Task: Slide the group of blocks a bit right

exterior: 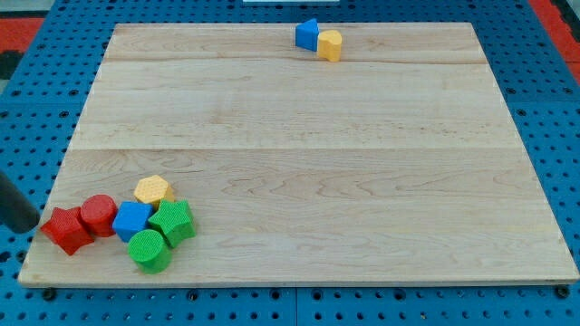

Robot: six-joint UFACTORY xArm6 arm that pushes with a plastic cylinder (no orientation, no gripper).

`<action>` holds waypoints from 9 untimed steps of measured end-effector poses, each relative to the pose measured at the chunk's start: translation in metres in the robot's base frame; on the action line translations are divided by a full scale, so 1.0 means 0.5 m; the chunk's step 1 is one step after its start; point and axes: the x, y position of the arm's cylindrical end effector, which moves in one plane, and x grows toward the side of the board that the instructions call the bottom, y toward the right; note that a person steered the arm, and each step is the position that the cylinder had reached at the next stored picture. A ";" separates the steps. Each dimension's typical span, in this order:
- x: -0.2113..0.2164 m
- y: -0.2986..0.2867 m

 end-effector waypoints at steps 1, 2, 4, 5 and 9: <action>0.007 0.000; 0.007 0.000; 0.007 0.042; 0.006 0.043; -0.051 0.077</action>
